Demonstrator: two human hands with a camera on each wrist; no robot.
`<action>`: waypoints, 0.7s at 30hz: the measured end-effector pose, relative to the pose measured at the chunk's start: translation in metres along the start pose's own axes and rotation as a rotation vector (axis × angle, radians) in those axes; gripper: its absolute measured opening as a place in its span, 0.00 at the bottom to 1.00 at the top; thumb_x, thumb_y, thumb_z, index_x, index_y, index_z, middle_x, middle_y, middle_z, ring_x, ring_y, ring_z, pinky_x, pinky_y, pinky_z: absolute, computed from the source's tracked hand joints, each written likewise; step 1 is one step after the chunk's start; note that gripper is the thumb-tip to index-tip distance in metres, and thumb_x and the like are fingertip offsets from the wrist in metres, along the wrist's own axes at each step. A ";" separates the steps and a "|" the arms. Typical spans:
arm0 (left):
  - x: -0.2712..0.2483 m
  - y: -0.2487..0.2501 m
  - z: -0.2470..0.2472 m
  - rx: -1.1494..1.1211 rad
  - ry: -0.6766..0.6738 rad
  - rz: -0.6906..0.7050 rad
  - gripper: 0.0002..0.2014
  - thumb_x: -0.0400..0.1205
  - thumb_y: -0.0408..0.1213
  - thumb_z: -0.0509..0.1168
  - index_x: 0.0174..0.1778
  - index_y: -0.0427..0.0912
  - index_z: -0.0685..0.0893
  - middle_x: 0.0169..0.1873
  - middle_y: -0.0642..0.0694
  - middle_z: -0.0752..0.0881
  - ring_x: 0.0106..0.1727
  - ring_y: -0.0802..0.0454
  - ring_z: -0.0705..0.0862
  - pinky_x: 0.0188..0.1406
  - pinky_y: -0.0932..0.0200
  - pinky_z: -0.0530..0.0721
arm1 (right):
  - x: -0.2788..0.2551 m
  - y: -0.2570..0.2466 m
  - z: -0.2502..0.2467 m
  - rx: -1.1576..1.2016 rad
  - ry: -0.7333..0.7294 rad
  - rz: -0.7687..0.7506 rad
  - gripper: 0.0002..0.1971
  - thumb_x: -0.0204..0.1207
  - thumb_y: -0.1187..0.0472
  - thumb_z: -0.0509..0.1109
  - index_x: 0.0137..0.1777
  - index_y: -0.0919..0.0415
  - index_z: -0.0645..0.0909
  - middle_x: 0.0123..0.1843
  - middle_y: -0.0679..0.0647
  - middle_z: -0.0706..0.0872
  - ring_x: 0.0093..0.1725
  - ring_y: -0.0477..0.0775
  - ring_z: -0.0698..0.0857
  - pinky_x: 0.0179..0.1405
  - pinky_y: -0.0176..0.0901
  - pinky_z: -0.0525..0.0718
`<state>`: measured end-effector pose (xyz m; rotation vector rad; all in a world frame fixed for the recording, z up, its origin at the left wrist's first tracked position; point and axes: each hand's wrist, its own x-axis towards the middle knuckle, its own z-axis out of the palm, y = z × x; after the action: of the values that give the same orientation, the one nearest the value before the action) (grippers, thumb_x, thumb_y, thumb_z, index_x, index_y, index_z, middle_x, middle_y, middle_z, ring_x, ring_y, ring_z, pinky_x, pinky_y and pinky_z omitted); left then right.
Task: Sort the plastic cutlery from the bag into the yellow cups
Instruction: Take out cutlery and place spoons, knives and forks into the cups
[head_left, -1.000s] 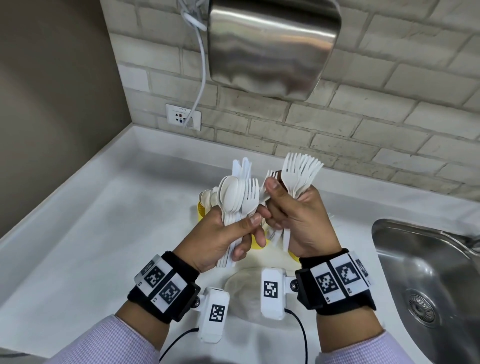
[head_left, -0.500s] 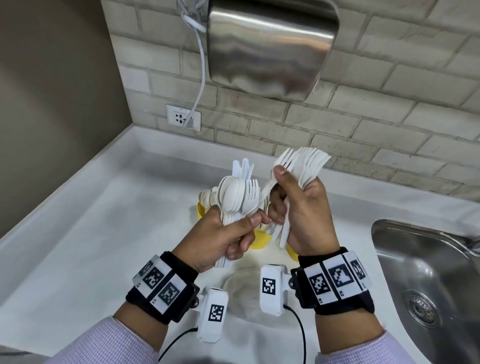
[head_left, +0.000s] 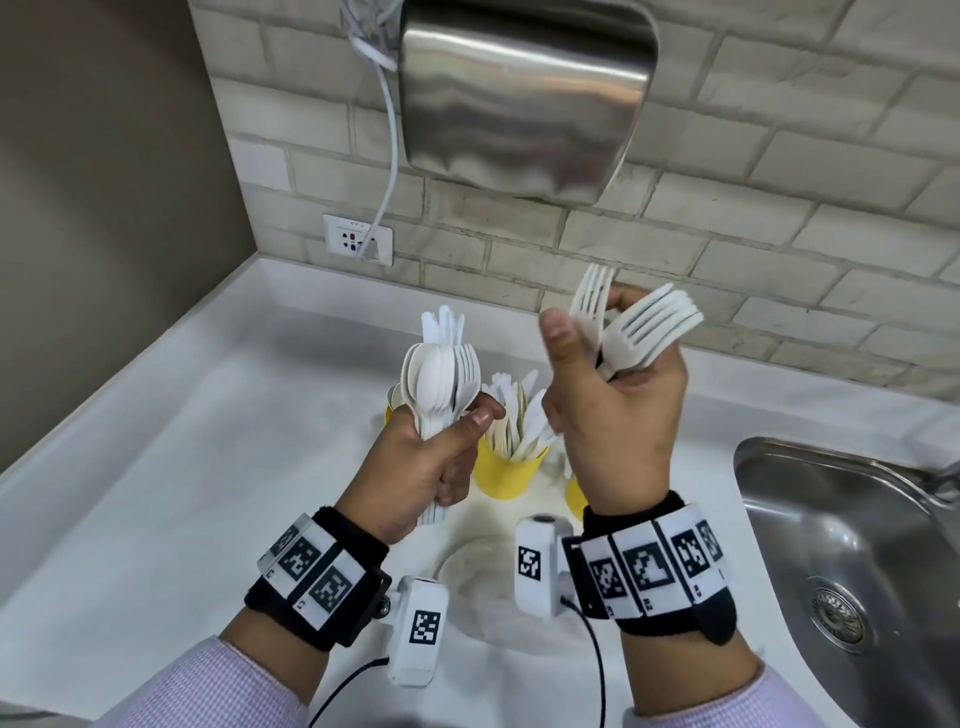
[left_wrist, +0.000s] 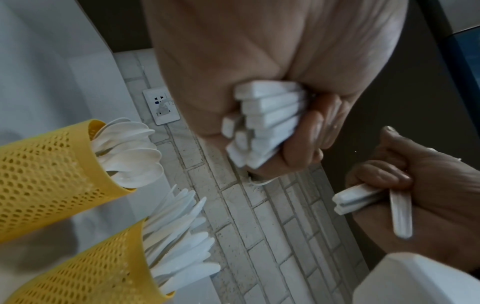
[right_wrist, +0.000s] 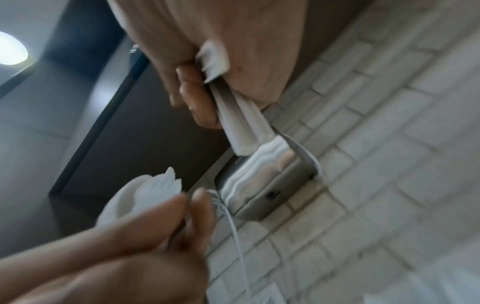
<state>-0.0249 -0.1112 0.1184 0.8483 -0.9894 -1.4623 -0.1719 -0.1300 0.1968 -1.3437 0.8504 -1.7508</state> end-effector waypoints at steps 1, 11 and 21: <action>0.000 0.001 0.001 -0.004 0.001 0.002 0.06 0.82 0.41 0.69 0.48 0.42 0.88 0.20 0.48 0.62 0.17 0.55 0.60 0.19 0.66 0.63 | -0.003 0.003 0.000 -0.014 -0.012 0.053 0.11 0.77 0.67 0.80 0.54 0.59 0.81 0.37 0.56 0.82 0.28 0.49 0.79 0.32 0.40 0.78; -0.012 0.003 0.008 0.044 -0.042 -0.043 0.15 0.82 0.40 0.69 0.27 0.47 0.79 0.18 0.46 0.65 0.17 0.52 0.61 0.20 0.63 0.63 | -0.013 0.001 -0.016 -0.123 -0.414 0.349 0.09 0.82 0.72 0.73 0.40 0.64 0.84 0.22 0.42 0.82 0.16 0.39 0.76 0.20 0.27 0.71; -0.026 0.000 0.011 0.094 -0.004 0.016 0.16 0.84 0.45 0.69 0.52 0.32 0.83 0.29 0.39 0.82 0.18 0.51 0.66 0.20 0.62 0.66 | -0.022 0.004 -0.024 0.278 -0.080 0.451 0.15 0.87 0.64 0.67 0.37 0.61 0.72 0.26 0.54 0.61 0.17 0.47 0.59 0.16 0.36 0.65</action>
<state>-0.0315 -0.0844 0.1224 0.9035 -1.0723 -1.4134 -0.1906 -0.1116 0.1774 -0.9454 0.7617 -1.3923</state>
